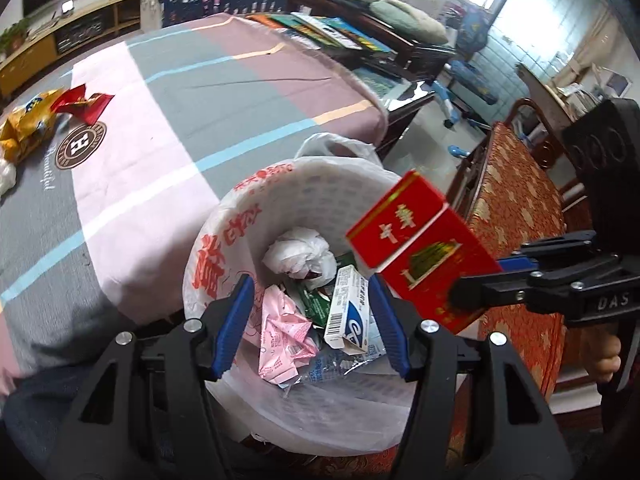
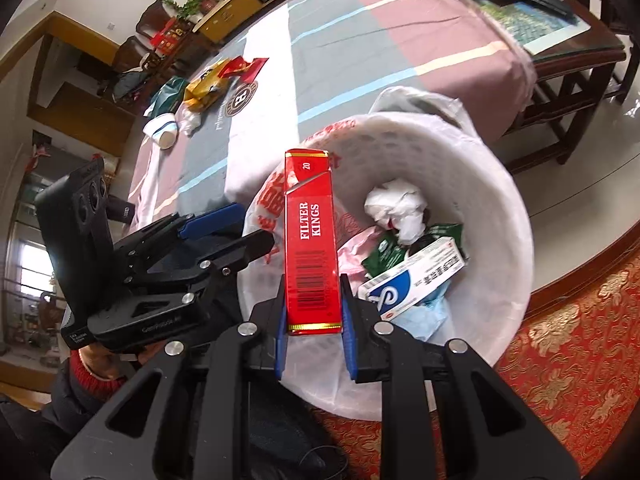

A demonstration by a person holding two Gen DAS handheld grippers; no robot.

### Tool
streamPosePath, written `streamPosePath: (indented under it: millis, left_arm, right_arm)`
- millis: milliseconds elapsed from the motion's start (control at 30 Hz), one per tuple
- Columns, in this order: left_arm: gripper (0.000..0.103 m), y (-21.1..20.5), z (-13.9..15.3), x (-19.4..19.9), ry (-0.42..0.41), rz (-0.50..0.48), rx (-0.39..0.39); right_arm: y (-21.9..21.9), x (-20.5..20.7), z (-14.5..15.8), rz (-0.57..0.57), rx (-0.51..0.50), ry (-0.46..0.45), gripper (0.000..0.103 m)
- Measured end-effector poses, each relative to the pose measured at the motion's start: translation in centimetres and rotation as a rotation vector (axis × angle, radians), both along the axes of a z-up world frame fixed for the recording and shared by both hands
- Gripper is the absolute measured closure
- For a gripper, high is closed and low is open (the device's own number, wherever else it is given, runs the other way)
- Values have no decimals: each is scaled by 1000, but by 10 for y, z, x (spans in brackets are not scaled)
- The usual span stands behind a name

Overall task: Collect trash
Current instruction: 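Open the right tool over the basket to drop the red cigarette pack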

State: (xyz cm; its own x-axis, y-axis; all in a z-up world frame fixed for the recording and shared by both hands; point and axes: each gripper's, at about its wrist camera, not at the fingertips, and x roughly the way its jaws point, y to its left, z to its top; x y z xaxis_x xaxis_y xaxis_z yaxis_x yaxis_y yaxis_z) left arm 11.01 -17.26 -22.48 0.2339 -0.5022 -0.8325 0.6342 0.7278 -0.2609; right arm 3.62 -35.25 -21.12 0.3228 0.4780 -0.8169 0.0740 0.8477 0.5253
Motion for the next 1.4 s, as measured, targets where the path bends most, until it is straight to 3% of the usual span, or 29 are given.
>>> streamPosePath:
  millis: [267,667,700,767,800,833,867,933,1200,1400]
  left_arm:
    - [43,-3,1,-7,-35,-55,23]
    - [43,14,-1,11,-8,47,4]
    - [43,15,-3,13,-7,62,13]
    - [43,20,-4,16,-5,91,23]
    - [43,22,-4,18,-3,102,20]
    - [43,25,-4,20,-4,113,16]
    - [43,28,-3,21,-8,125,13]
    - [43,35,-1,26,-18,150,10]
    - [43,82,17,42,-99,362,47]
    - [39,119,31,49,-134,488,61]
  right_arm:
    - [10,0,5,60,33,-2,80]
    - [22,-1,6,125,1,-16,80]
    - [23,0,4,125,-29,-8,80]
    - [28,4,-5,115,-245,22,79]
    - [31,5,-10,115,-324,40,77]
    - [32,7,-17,118,-375,75,62]
    - [33,9,-21,116,-369,90,44]
    - [31,10,-18,93,-327,69,32]
    - [48,33,-8,105,-384,38,29]
    - [70,40,9,107,-431,-39,29]
